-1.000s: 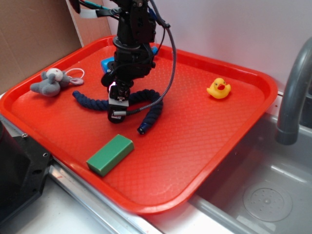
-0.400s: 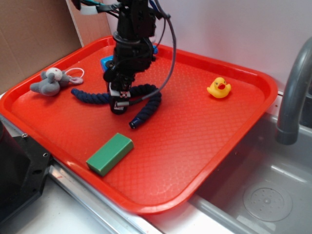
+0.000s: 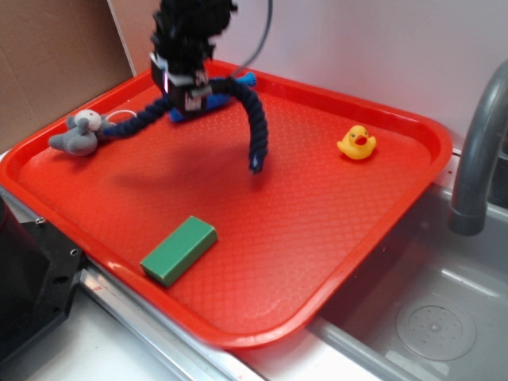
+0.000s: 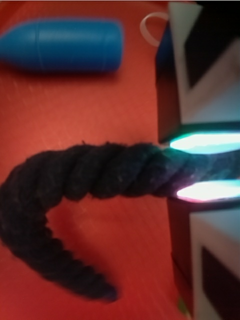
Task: Grab the blue rope.
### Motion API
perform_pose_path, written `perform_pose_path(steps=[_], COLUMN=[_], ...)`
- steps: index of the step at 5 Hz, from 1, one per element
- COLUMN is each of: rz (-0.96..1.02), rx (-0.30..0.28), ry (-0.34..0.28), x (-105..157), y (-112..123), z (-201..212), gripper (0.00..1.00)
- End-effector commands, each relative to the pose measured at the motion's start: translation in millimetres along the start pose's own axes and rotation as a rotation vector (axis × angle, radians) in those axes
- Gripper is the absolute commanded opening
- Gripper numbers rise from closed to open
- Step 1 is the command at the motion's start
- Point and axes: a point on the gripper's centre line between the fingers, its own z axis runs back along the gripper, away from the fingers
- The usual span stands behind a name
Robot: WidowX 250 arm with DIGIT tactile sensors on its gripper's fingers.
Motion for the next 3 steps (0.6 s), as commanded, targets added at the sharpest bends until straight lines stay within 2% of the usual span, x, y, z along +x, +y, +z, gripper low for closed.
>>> perform_pose_path(steps=[1, 2, 3], rz=[0.1, 0.139, 0.113], rx=[-0.061, -0.053, -0.031], ry=[-0.104, -0.087, -0.114], x=[-34.7, -36.7, -37.8], y=[13.7, 19.7, 16.2], z=[111.7, 114.6, 114.9], gripper=[0.0, 0.0, 0.0])
